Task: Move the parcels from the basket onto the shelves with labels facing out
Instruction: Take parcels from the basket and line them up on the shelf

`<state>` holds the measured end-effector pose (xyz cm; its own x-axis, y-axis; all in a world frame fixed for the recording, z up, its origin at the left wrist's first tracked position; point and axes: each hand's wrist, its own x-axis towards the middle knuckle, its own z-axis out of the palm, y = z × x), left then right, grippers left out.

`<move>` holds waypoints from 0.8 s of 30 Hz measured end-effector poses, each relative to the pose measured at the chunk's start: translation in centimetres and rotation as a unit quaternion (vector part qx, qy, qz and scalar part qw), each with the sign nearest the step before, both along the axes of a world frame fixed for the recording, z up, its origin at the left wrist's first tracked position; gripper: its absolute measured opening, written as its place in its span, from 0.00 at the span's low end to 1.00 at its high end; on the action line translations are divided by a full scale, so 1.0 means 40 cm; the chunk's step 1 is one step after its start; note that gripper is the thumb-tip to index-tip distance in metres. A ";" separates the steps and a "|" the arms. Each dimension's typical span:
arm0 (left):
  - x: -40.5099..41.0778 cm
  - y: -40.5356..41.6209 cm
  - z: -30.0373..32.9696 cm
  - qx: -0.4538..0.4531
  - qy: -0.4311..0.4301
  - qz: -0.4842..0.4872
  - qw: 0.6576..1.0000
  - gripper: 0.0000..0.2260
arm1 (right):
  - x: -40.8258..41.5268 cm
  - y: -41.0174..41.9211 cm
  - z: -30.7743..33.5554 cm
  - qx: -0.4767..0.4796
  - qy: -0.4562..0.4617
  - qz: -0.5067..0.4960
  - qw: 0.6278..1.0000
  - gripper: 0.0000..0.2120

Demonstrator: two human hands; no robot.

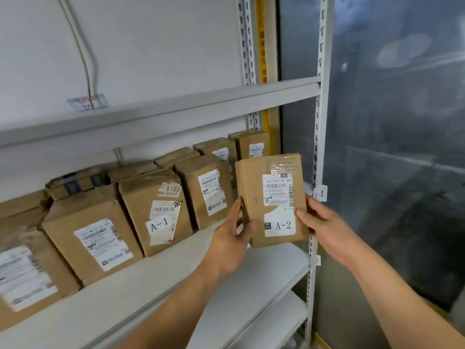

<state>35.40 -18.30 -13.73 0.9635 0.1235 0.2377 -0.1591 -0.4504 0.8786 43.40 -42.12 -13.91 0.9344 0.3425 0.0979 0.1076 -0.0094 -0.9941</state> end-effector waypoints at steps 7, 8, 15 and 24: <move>0.206 -0.031 0.003 0.015 -0.019 0.051 0.998 0.30 | 0.275 0.017 0.005 -0.073 -0.058 0.016 0.996 0.25; 0.234 -0.038 -0.004 0.015 -0.028 0.053 0.998 0.31 | 0.320 0.019 0.001 -0.085 -0.058 0.021 0.994 0.26; 0.389 -0.055 -0.070 0.021 -0.046 0.195 0.979 0.32 | 0.553 0.085 -0.034 -0.127 -0.061 0.085 0.986 0.33; 0.443 -0.061 -0.125 0.012 -0.078 0.360 0.930 0.28 | 0.644 0.174 -0.054 -0.149 -0.154 0.138 0.967 0.29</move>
